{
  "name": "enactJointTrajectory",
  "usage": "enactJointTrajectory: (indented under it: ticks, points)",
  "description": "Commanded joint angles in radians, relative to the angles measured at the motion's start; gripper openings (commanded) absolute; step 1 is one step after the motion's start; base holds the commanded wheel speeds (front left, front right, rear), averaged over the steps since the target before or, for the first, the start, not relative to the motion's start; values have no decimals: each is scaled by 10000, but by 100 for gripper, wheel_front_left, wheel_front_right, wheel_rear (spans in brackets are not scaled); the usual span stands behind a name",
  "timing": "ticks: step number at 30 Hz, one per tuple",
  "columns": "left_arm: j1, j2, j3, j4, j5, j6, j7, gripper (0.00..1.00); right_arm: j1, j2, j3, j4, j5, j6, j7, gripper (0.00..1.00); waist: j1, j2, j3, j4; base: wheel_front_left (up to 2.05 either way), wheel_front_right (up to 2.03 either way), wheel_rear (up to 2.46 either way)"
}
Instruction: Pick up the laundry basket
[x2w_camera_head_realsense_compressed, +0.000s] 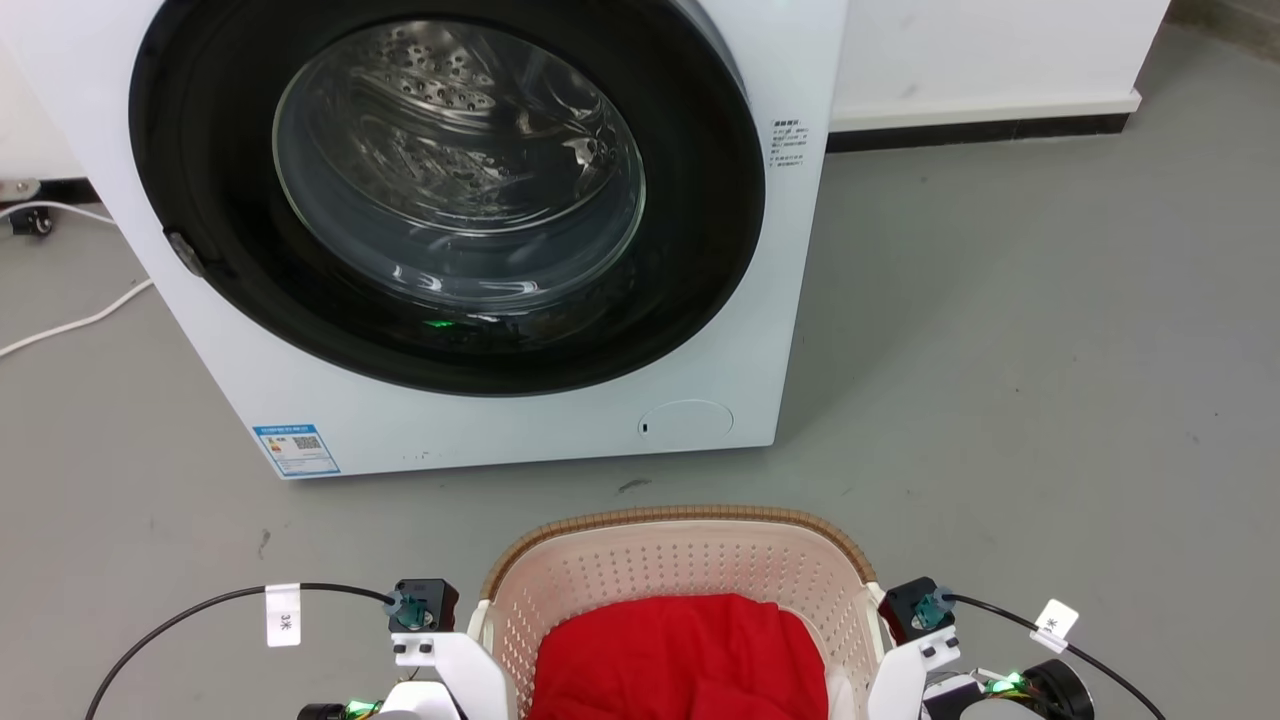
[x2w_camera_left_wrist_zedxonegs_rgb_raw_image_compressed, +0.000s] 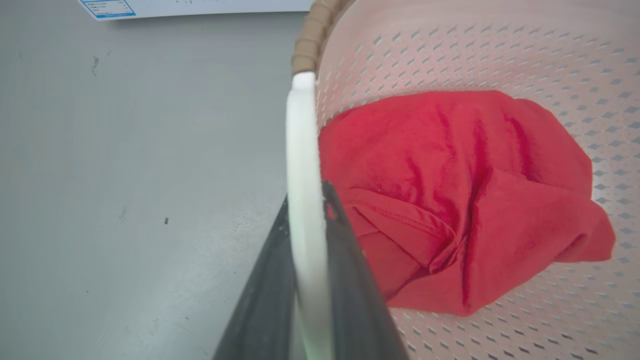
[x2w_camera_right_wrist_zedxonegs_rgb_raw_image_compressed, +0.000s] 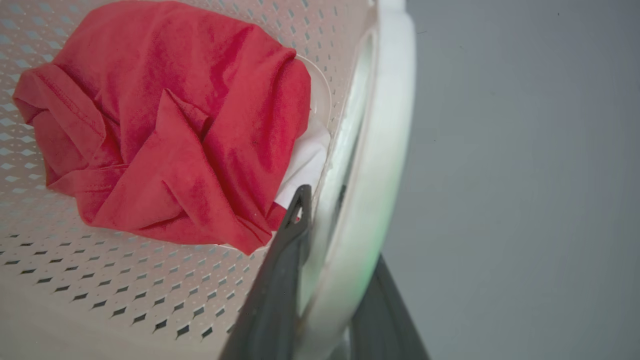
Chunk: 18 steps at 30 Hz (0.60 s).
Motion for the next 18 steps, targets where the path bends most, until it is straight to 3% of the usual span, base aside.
enactJointTrajectory:
  ticks: [1,18]
  points:
    - [-46,-163,-103,-145,-45,-122,2,0,166,236,226,-92,36,160,93,0,2,-1,-100,-16,0,0,0]
    - [18,-8,-516,-103,-482,-113,296,0,86,213,962,0,845,161,446,0,2,-1,-462,-139,0,0,0]
